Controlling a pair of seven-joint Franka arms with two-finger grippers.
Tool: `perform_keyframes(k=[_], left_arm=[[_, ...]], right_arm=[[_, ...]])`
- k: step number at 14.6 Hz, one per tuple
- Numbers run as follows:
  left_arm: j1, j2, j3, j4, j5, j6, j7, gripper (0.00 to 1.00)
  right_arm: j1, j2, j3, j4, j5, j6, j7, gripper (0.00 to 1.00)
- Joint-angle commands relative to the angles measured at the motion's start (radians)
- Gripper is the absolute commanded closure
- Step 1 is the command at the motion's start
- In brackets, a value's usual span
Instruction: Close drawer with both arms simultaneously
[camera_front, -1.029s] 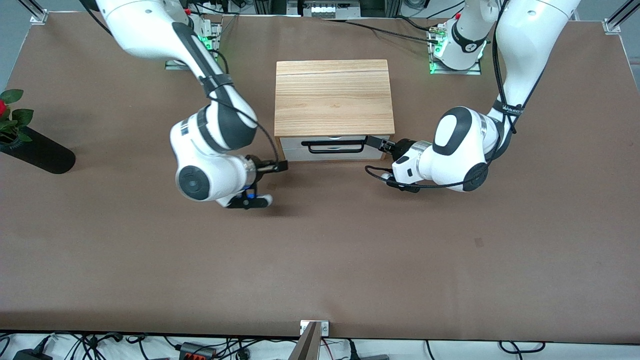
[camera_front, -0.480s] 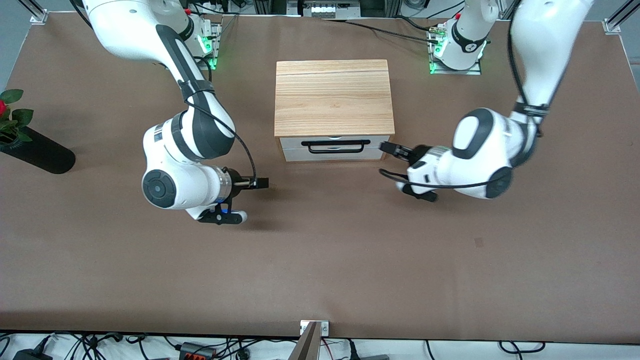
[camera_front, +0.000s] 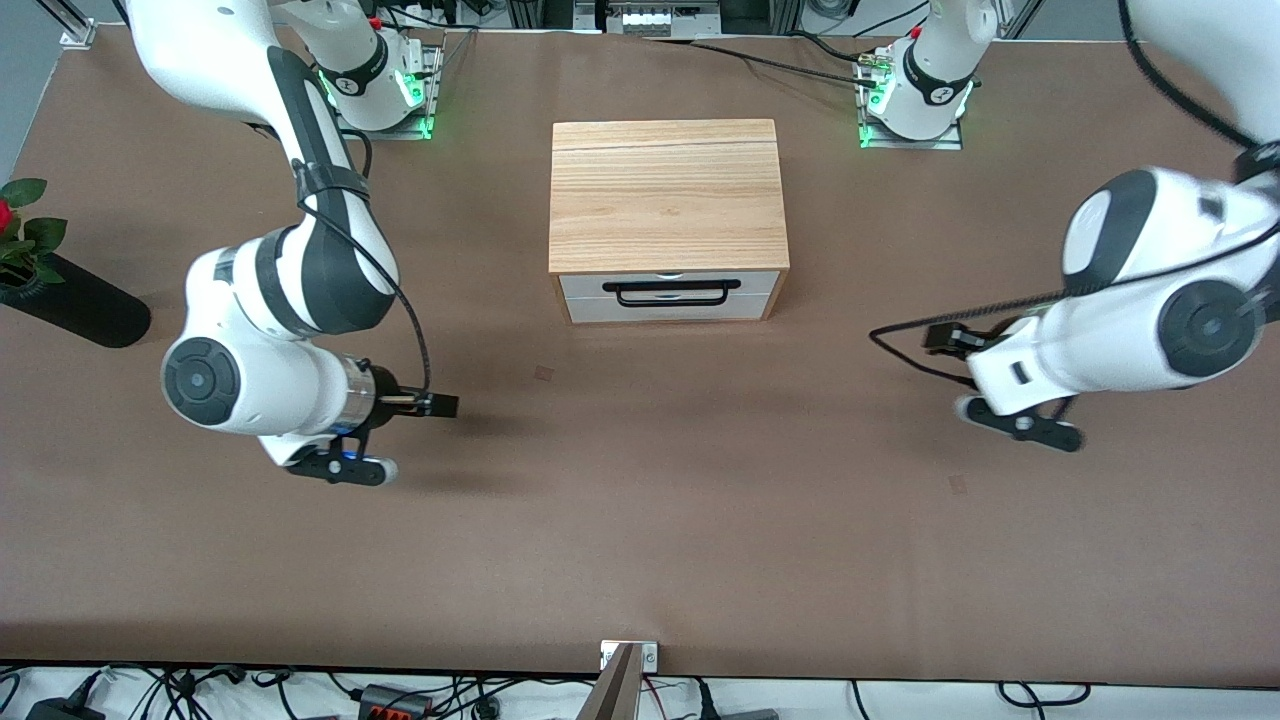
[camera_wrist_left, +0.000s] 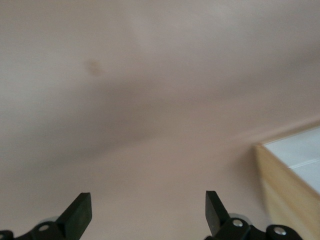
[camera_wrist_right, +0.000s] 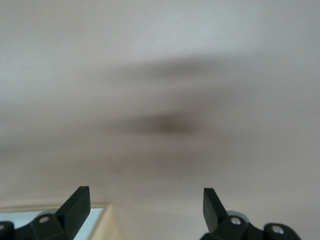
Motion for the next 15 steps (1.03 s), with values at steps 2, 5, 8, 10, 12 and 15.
perform_keyframes(k=[2, 5, 8, 10, 12, 15], left_arm=[[-0.008, -0.035, 0.002, 0.161, 0.105, -0.184, 0.001, 0.00], [-0.024, -0.130, 0.081, 0.144, 0.050, -0.241, -0.031, 0.00], [-0.095, -0.314, 0.263, -0.078, -0.134, -0.122, -0.109, 0.00], [-0.157, -0.417, 0.338, -0.227, -0.135, 0.014, -0.105, 0.00], [-0.168, -0.495, 0.342, -0.350, -0.130, 0.166, -0.105, 0.00], [-0.171, -0.509, 0.347, -0.389, -0.130, 0.167, -0.056, 0.00]], right_arm=[[0.000, -0.029, -0.047, 0.022, -0.099, -0.029, 0.002, 0.00], [0.003, -0.046, -0.154, 0.035, -0.097, -0.029, -0.011, 0.00], [-0.047, -0.070, -0.193, 0.077, -0.082, -0.031, -0.016, 0.00], [-0.093, -0.092, -0.193, 0.077, -0.084, -0.026, -0.034, 0.00], [-0.130, -0.094, -0.191, 0.077, -0.090, -0.032, -0.035, 0.00], [-0.178, -0.103, -0.193, 0.077, -0.081, -0.037, -0.035, 0.00]])
